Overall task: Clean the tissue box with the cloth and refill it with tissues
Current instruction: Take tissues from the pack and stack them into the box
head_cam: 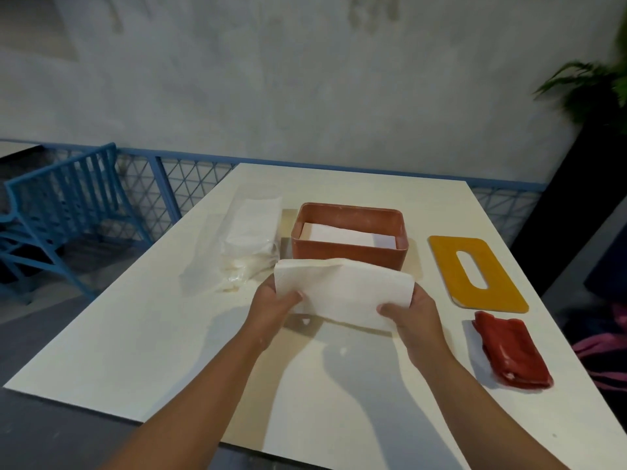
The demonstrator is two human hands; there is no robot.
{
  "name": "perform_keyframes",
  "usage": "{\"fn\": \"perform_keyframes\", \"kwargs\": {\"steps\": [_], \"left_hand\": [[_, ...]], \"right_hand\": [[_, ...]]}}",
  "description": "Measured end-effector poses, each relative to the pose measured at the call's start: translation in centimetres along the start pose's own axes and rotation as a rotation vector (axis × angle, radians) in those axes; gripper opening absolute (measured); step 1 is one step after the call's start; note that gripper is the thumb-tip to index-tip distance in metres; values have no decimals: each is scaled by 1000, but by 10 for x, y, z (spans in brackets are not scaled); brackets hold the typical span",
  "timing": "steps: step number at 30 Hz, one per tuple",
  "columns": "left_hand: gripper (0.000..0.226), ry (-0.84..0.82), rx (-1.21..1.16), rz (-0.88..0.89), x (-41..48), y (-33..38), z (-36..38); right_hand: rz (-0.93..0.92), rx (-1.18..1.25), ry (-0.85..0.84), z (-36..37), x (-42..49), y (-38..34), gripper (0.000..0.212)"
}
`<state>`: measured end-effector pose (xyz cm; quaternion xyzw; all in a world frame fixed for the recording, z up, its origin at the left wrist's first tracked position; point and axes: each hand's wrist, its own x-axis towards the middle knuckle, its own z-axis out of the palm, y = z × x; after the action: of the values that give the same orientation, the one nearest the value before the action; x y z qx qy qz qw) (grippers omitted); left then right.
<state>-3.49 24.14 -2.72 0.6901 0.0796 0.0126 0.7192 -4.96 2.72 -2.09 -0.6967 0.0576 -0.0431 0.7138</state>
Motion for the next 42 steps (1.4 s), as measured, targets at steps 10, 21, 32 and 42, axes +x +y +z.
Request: {"fn": "perform_keyframes", "kwargs": {"steps": [10, 21, 32, 42], "left_hand": [[43, 15, 25, -63, 1, -6, -6], [43, -39, 189, -75, 8, -6, -5], [35, 166, 280, 284, 18, 57, 19], [50, 238, 708, 400, 81, 99, 50]], "right_hand": [[58, -104, -26, -3, 0, 11, 46], [13, -208, -60, -9, 8, 17, 48], [-288, -298, 80, -12, 32, -54, 24], [-229, -579, 266, 8, 105, -91, 49]]}}
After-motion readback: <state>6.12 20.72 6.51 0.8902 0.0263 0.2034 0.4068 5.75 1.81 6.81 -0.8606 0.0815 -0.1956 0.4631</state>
